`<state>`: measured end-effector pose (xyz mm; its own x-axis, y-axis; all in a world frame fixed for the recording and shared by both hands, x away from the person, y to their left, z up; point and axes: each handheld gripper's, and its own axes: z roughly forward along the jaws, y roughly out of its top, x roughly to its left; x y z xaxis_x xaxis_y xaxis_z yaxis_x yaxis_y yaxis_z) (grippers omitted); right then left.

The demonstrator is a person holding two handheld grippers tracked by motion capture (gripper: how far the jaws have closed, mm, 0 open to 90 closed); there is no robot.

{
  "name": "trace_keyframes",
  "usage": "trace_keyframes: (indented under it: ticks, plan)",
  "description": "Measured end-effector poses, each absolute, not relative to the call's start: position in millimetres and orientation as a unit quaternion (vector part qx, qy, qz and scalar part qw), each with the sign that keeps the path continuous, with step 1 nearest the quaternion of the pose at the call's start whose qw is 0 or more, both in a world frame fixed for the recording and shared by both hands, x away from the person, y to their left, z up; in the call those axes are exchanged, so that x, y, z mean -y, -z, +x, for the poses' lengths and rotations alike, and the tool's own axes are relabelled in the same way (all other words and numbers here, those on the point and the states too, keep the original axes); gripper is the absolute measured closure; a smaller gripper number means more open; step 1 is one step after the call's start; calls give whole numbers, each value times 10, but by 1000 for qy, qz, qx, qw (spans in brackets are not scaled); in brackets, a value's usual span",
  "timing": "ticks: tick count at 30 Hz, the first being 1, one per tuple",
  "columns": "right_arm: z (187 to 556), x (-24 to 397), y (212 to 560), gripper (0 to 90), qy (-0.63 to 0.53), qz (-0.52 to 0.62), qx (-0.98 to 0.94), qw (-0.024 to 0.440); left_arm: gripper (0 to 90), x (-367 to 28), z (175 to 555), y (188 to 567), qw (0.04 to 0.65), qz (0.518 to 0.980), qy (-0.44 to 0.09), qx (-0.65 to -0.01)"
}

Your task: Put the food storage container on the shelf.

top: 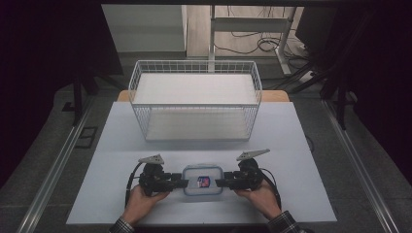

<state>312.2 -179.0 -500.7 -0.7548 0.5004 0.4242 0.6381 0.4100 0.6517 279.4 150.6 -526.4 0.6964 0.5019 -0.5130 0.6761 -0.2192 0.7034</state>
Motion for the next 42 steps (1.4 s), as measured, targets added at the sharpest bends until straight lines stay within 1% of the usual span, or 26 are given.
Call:
trace_keyframes:
  ticks: [5, 15, 19, 24, 30, 36, 38, 39, 42]
  plan:
    - [3138, 1804, 5018, 537, 427, -343, 832, 90, 582, -1542, 2828, 5302, 509, 763, 108, -384]
    - [3151, 1821, 4966, 550, 444, -335, 826, 92, 592, -1612, 2856, 5276, 531, 745, 125, -383]
    - [3164, 1834, 4919, 562, 460, -336, 816, 103, 593, -1651, 2867, 5247, 543, 737, 130, -382]
    - [3181, 1828, 4852, 567, 470, -334, 811, 104, 594, -1684, 2890, 5169, 553, 731, 126, -380]
    - [3258, 1843, 4718, 591, 498, -335, 791, 118, 592, -1729, 2951, 5016, 566, 723, 120, -379]
    - [3311, 1827, 4619, 590, 505, -333, 788, 114, 592, -1745, 2999, 4885, 568, 723, 109, -378]
    - [3336, 1815, 4561, 590, 506, -331, 789, 110, 591, -1754, 3022, 4824, 570, 723, 104, -376]
    - [3368, 1803, 4496, 590, 510, -329, 788, 106, 590, -1757, 3047, 4746, 572, 724, 92, -376]
    - [3403, 1793, 4417, 589, 513, -328, 787, 101, 589, -1758, 3081, 4663, 571, 725, 88, -375]
